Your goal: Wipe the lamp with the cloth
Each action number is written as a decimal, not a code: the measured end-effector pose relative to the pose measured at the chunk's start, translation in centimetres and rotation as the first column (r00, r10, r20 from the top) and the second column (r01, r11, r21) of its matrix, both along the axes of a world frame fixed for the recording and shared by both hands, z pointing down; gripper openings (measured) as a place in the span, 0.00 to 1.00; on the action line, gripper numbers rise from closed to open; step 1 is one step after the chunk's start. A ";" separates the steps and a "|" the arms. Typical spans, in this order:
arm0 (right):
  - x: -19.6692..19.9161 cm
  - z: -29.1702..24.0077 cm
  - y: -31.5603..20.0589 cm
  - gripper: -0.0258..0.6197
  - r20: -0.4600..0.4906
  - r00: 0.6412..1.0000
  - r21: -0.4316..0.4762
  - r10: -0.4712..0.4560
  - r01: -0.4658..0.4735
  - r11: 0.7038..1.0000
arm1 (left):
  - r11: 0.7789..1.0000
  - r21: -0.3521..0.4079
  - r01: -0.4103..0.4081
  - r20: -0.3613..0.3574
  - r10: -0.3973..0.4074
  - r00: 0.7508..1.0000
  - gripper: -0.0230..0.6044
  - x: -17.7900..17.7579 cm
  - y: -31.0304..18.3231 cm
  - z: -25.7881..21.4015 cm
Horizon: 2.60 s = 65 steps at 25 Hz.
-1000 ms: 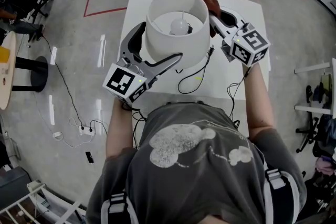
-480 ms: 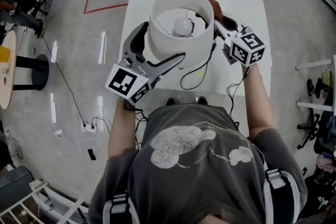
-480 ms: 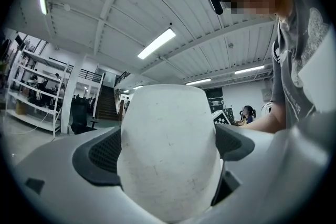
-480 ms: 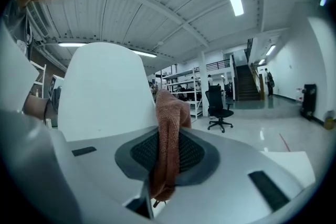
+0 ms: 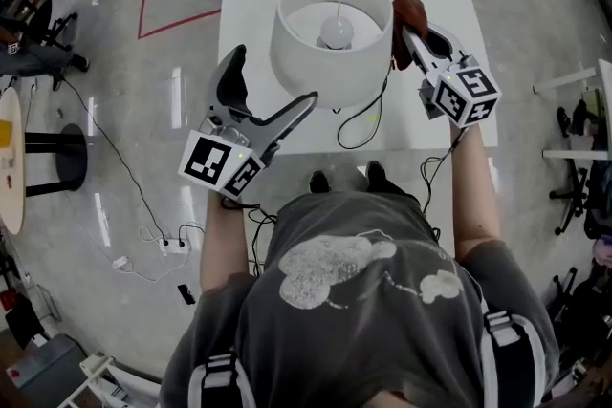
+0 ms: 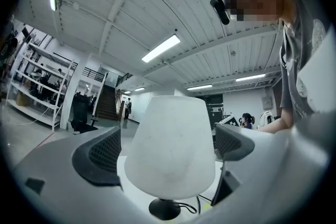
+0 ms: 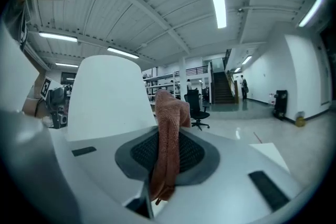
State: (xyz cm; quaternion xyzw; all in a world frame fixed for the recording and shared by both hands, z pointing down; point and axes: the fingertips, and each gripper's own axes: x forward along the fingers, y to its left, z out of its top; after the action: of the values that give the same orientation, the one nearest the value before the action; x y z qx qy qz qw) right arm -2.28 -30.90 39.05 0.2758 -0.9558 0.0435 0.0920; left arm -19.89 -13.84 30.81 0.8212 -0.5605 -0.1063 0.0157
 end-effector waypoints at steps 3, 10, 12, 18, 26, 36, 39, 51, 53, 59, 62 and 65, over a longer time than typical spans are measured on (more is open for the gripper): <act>1.9 -0.2 1.9 0.13 0.027 0.994 -0.005 0.106 -0.106 0.994 | 0.998 -0.025 -0.058 -0.023 0.057 0.998 1.00 -0.9 1.1 1.3; 6.8 0.1 6.1 0.13 0.071 0.979 -0.030 0.191 -0.189 0.981 | 0.988 -0.066 -0.137 0.004 0.137 0.991 0.96 1.5 2.0 4.1; 7.3 0.2 7.0 0.13 0.077 0.978 -0.033 0.193 -0.191 0.981 | 0.989 -0.065 -0.135 0.001 0.136 0.991 0.94 2.1 2.6 4.3; 8.0 0.0 11.2 0.13 0.104 0.983 -0.032 0.149 -0.146 0.989 | 0.987 -0.080 -0.138 0.029 0.140 0.990 0.77 5.0 5.0 4.8; 10.6 1.3 19.4 0.13 0.136 0.983 -0.058 0.120 -0.113 0.992 | 0.986 -0.107 -0.126 0.077 0.134 0.988 0.47 9.7 11.1 4.8; 16.7 1.2 31.1 0.13 0.182 0.974 -0.075 0.133 -0.122 0.990 | 0.983 -0.147 -0.107 0.083 0.120 0.989 0.21 15.1 22.4 5.9; 17.6 1.6 34.9 0.13 0.219 0.968 -0.102 0.121 -0.100 0.990 | 0.981 -0.154 -0.121 0.096 0.137 0.986 0.16 16.5 26.0 6.0; 18.3 3.0 42.5 0.13 0.250 0.956 -0.134 0.150 -0.119 0.984 | 0.970 -0.179 -0.163 0.049 0.175 0.983 0.05 17.7 33.4 6.5; 17.7 3.0 43.2 0.13 0.248 0.955 -0.129 0.163 -0.135 0.982 | 0.970 -0.172 -0.174 0.040 0.184 0.982 0.05 16.8 33.6 6.2; 15.5 2.6 47.3 0.13 0.229 0.943 -0.145 0.240 -0.211 0.967 | 0.954 -0.160 -0.252 0.064 0.265 0.962 0.05 15.0 36.3 5.5; 12.4 3.1 49.9 0.13 0.211 0.945 -0.141 0.249 -0.223 0.965 | 0.954 -0.161 -0.254 0.048 0.265 0.963 0.05 12.2 38.0 6.0; 9.6 4.1 52.4 0.13 0.217 0.940 -0.159 0.264 -0.232 0.960 | 0.951 -0.166 -0.262 0.029 0.271 0.962 0.05 9.6 39.8 7.0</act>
State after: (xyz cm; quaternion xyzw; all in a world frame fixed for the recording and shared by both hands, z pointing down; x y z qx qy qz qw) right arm 7.27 21.50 43.15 0.3804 -0.9125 0.1500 -0.0104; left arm -10.31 25.93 37.84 0.8878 -0.4515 -0.0366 0.0815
